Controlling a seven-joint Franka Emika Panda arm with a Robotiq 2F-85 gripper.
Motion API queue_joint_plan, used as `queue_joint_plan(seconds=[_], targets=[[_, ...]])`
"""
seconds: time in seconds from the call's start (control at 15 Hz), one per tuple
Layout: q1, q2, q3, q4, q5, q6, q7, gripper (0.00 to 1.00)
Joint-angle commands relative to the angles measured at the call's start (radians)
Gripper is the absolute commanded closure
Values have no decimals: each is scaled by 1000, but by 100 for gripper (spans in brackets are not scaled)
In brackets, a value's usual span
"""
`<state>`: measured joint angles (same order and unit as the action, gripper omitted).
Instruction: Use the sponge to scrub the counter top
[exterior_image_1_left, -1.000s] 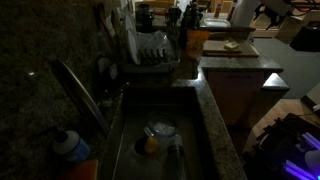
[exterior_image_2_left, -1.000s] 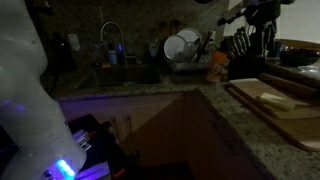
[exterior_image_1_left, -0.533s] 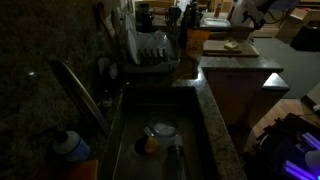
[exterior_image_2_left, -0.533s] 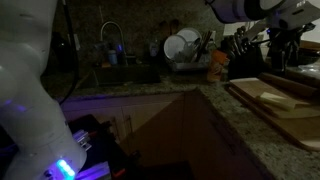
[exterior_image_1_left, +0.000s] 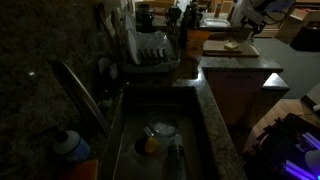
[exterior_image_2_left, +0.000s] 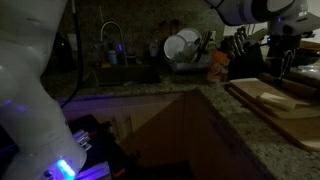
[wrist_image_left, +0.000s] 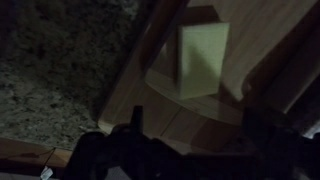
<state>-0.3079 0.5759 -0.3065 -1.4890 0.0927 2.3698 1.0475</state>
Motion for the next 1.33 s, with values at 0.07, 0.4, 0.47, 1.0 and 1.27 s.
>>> queue_joint_plan(seconds=[0.07,0.4,0.47,1.0,1.27], targets=[[-61,159,14,237,29,-243,-87,0],[-114,333,10,416,38,-145,-74,0],[-131,359,19,443,52,-151,-72,0],[-151,368,60,446,90,-160,-88,0],[-182,371,135,487,102,-299,-291,0]])
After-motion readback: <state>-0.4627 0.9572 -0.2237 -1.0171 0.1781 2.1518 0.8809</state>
